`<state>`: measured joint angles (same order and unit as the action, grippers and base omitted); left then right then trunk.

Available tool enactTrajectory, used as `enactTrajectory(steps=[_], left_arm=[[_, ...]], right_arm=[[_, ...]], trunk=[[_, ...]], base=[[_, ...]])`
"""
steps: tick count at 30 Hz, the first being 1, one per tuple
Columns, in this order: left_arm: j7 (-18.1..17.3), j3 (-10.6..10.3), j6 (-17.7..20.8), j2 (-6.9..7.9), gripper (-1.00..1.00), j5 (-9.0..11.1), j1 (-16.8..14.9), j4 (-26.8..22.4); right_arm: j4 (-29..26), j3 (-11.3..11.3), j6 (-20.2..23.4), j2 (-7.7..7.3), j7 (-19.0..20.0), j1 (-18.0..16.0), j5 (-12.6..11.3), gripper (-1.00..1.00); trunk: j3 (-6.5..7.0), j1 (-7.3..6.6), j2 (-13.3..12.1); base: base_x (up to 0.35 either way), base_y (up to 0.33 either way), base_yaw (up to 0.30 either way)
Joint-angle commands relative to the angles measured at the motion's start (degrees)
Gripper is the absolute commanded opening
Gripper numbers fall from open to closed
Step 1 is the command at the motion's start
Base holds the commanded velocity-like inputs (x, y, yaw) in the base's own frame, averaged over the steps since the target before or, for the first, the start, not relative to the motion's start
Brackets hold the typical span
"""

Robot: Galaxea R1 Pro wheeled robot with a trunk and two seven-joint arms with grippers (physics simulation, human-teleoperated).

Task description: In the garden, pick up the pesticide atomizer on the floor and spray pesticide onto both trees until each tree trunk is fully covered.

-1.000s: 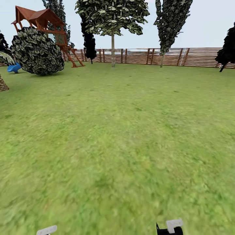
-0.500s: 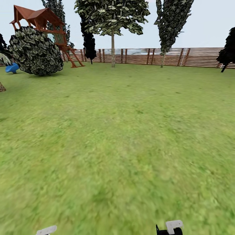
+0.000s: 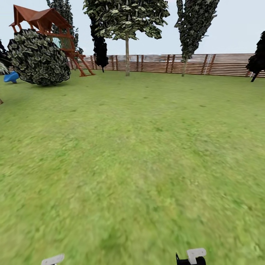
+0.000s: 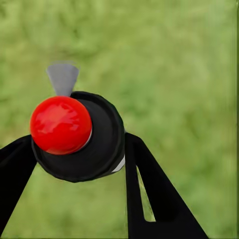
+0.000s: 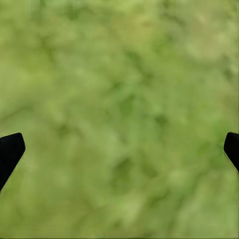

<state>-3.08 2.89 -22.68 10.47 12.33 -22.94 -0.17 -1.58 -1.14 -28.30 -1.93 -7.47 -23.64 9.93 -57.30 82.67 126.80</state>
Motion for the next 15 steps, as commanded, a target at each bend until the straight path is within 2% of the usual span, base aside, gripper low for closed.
enactTrajectory(steps=[1,15], left_arm=[[0.0,0.0,0.0,0.00,-1.00,0.0,0.0,0.0],[-0.1,0.0,-0.1,-0.30,-1.00,0.0,0.0,-0.3]], right_arm=[[0.0,0.0,0.0,0.00,0.0,0.0,0.0,1.00],[0.0,0.0,0.0,0.09,0.0,0.0,0.0,1.00]], trunk=[[0.00,0.00,0.0],[0.00,0.00,0.0]], base=[[0.339,0.000,0.000],[0.339,0.000,0.000]])
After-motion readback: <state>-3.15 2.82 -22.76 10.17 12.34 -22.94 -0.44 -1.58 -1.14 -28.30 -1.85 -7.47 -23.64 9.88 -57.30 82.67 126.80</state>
